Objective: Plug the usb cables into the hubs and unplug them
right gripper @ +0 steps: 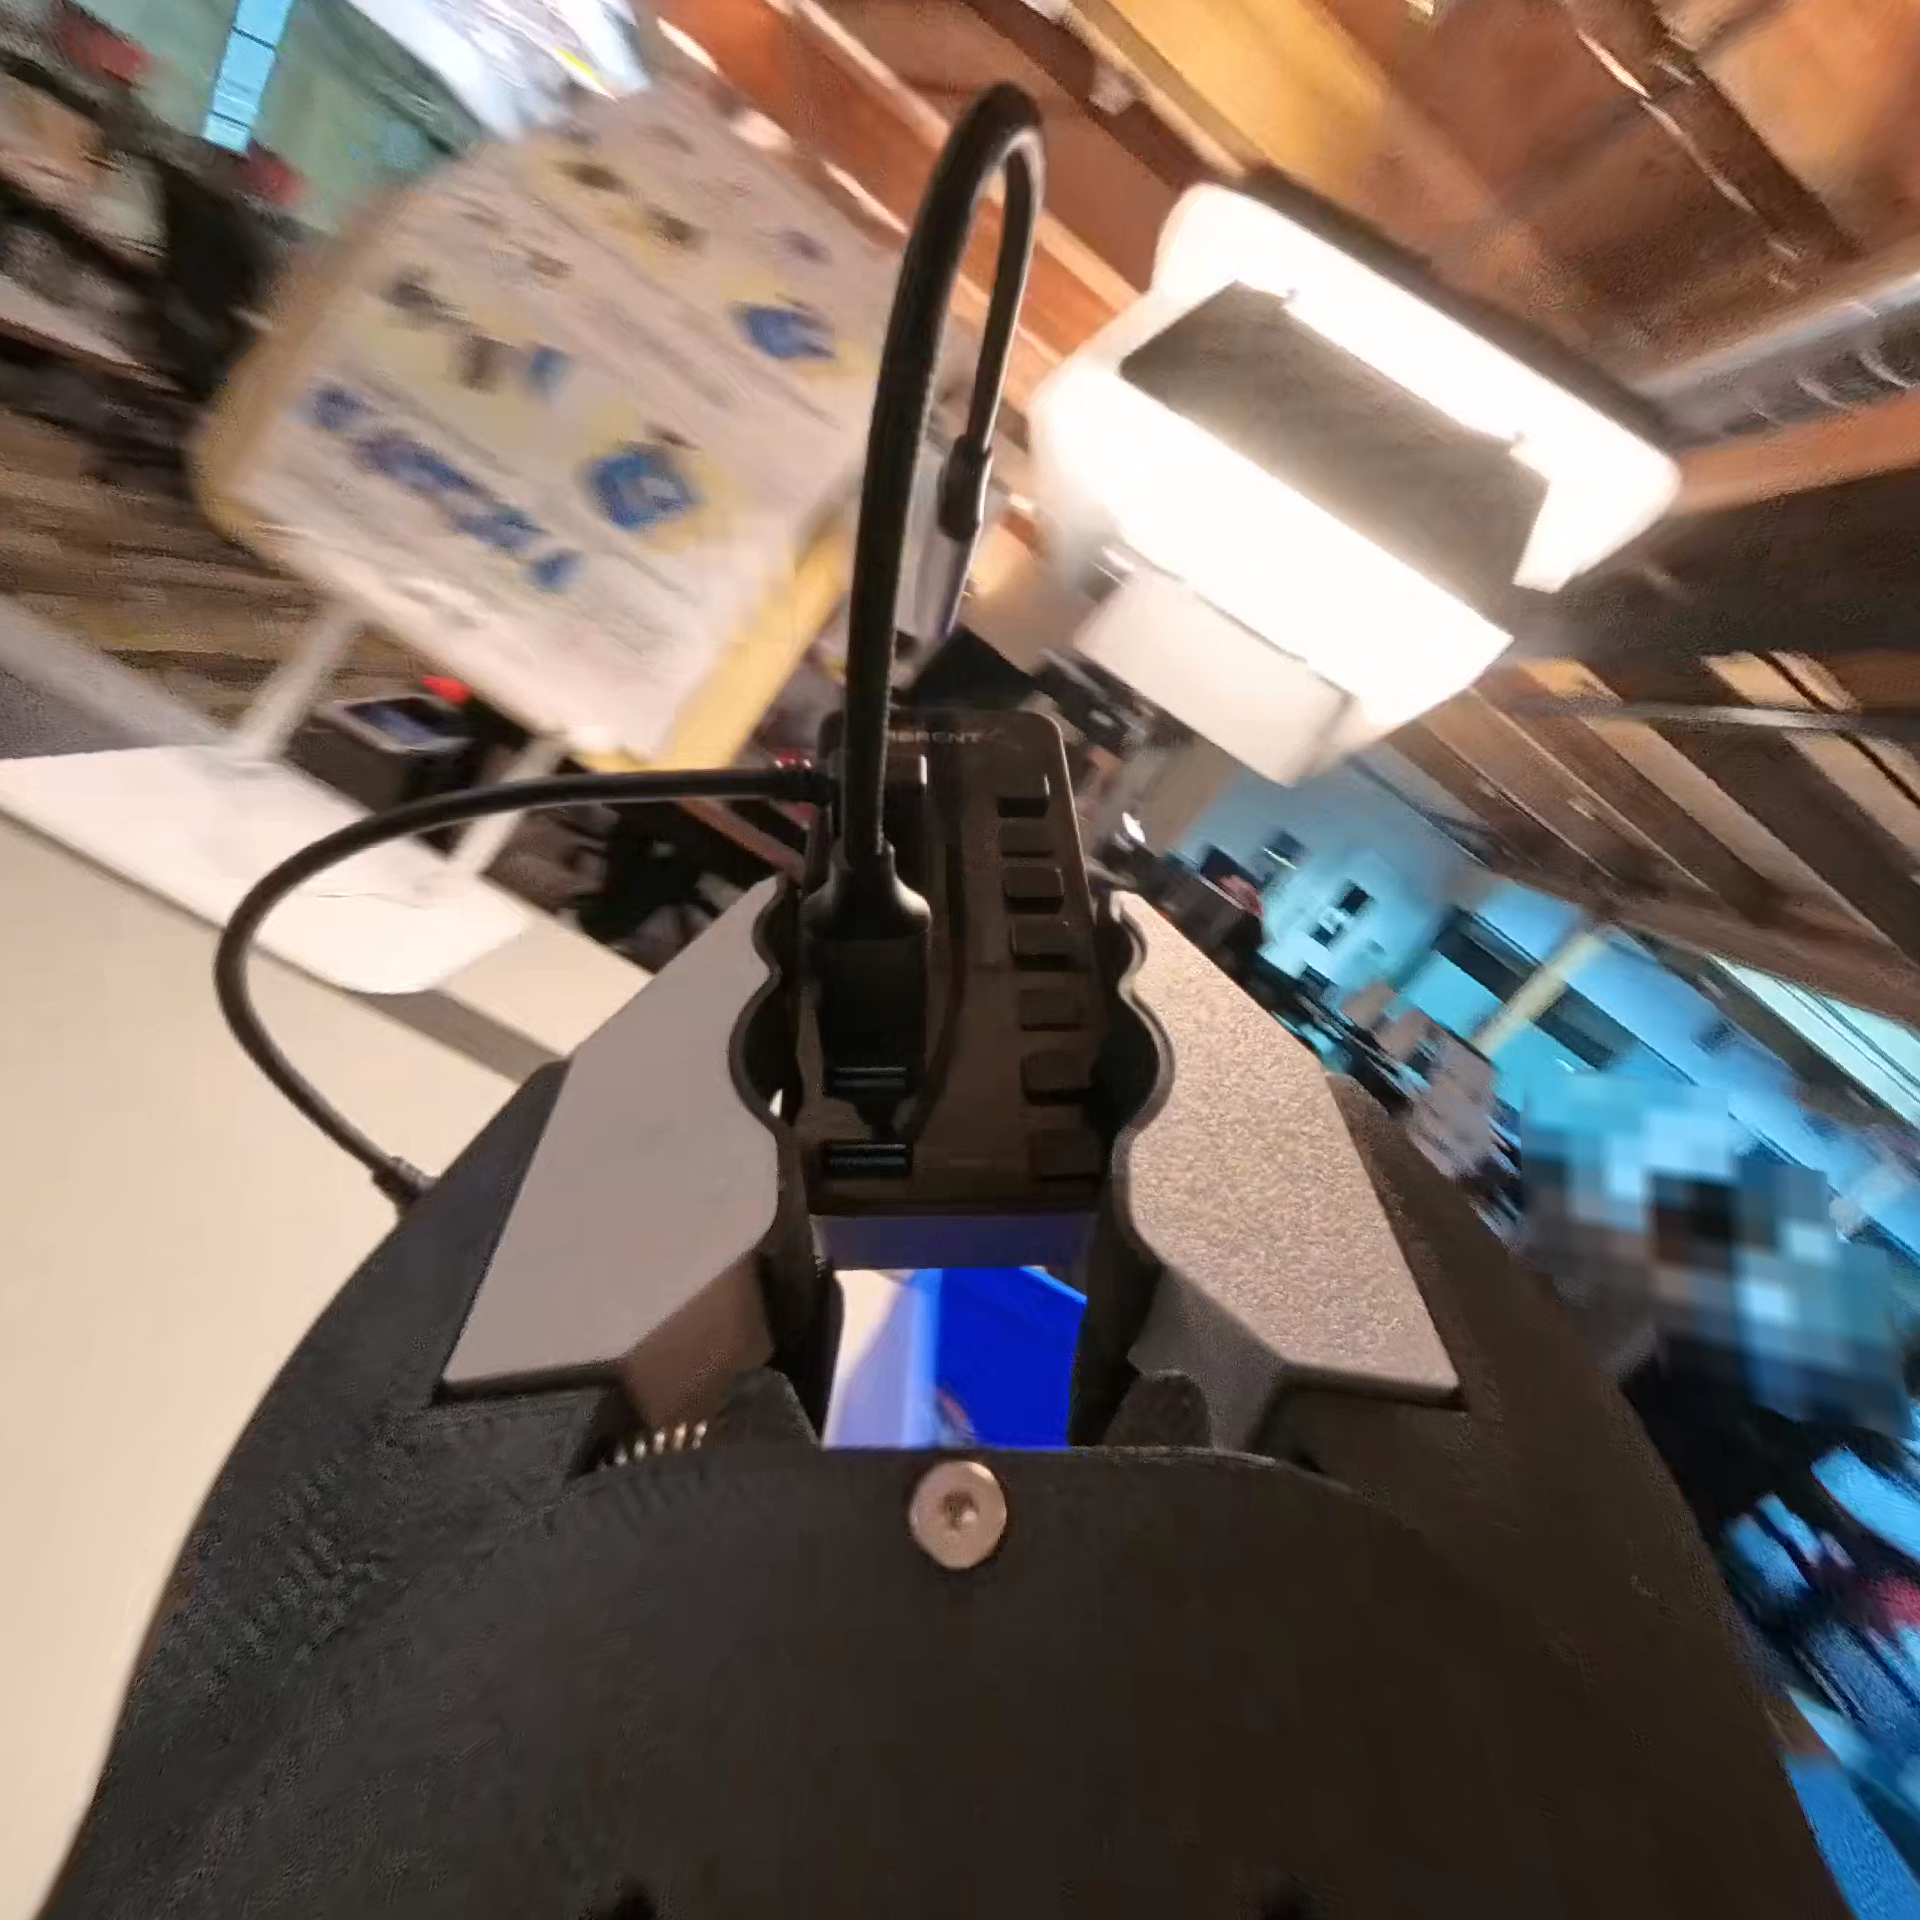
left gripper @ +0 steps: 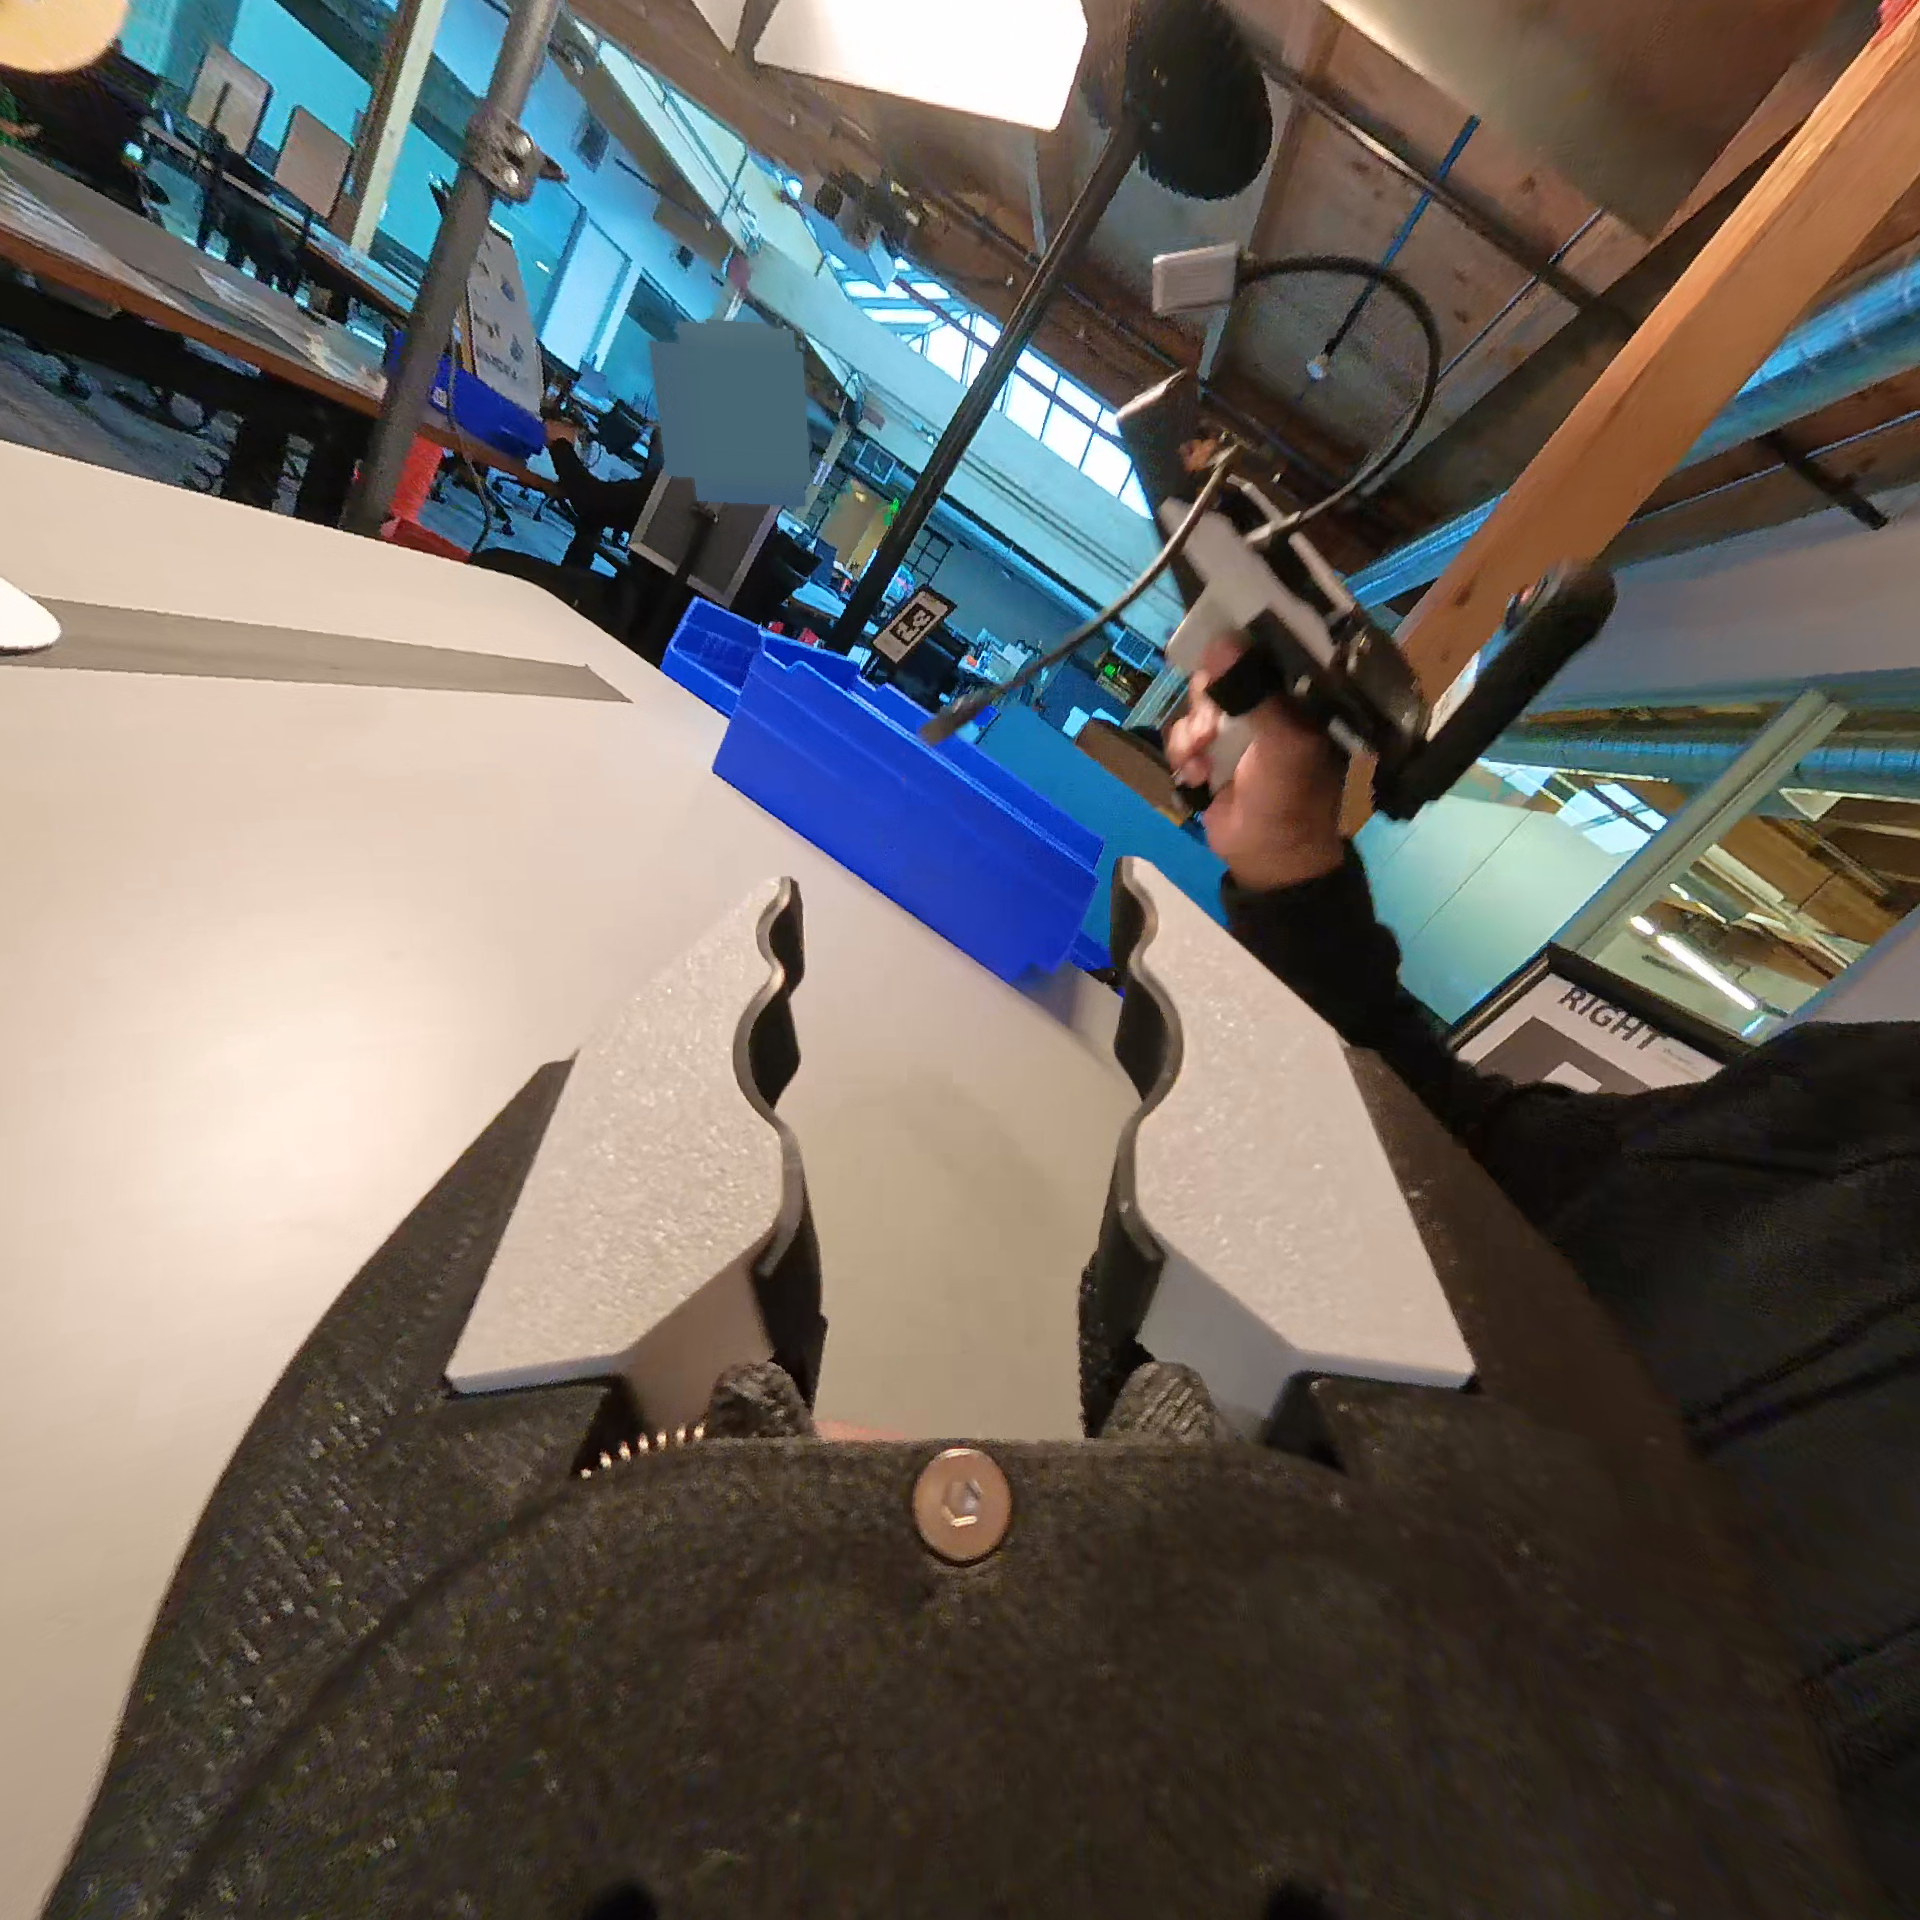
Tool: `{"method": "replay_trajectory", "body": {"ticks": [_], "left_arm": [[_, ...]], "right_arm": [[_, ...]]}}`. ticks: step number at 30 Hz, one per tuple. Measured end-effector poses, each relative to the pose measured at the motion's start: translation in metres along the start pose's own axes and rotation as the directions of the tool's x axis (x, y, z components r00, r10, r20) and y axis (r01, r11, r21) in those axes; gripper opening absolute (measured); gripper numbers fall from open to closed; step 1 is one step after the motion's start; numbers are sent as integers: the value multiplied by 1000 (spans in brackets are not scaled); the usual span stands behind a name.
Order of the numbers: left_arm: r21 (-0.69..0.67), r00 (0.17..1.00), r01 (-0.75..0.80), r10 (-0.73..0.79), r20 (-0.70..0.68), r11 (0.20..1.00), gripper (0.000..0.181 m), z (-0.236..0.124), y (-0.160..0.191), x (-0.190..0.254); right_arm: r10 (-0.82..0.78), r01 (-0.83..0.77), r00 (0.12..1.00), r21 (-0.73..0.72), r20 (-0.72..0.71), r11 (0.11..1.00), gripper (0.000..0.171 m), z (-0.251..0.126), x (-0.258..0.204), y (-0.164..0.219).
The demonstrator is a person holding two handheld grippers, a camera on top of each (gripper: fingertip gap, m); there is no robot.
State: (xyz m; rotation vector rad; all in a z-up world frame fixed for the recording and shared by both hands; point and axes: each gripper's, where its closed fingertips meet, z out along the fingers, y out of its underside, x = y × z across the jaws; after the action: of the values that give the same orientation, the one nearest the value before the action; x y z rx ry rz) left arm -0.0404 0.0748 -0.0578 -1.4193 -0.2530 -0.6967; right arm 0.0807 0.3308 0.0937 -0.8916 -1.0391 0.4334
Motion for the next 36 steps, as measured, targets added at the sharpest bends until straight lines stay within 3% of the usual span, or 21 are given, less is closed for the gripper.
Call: {"method": "replay_trajectory", "body": {"ticks": [4,7,10,14,16,18,22,25,27,30,33,34,36], "left_arm": [[-41,999,-26,26,18,999,61,5,10,0],[-57,998,-50,52,34,997,60,8,14,0],[-65,998,-57,60,37,996,60,10,16,2],[-75,998,-48,51,35,996,60,13,21,4],[-83,998,-41,44,36,996,60,14,25,4],[-88,998,-38,42,43,995,60,16,28,4],[-62,999,-37,38,14,997,61,19,27,14],[39,997,-8,11,-75,999,64,27,14,35],[143,986,64,-40,-161,988,65,34,2,52],[286,944,235,-149,-293,929,71,46,-10,73],[330,905,333,-202,-373,884,80,60,-4,94],[340,910,318,-185,-371,885,83,63,0,101],[406,949,234,-117,-293,883,85,63,3,104]], "right_arm": [[66,-101,977,-169,-204,980,57,-14,122,44],[50,-155,955,-351,-292,923,57,-25,169,109],[163,-277,954,-524,-253,805,57,-28,153,189],[393,-395,903,-703,-176,592,57,-34,88,267],[409,-435,886,-701,-220,565,51,-36,87,276],[414,-476,869,-685,-271,551,63,-40,100,271],[518,-575,807,-581,-284,576,80,-47,114,225],[777,-760,613,-379,-145,529,81,-42,74,145],[914,-888,404,-226,32,401,80,-41,30,81],[965,-996,29,-68,260,48,77,-50,-36,13],[847,-928,-360,-60,391,-367,77,-55,-93,-15],[781,-882,-454,-90,429,-463,78,-55,-108,-22],[711,-830,-528,-105,464,-547,81,-53,-128,-31]]}}
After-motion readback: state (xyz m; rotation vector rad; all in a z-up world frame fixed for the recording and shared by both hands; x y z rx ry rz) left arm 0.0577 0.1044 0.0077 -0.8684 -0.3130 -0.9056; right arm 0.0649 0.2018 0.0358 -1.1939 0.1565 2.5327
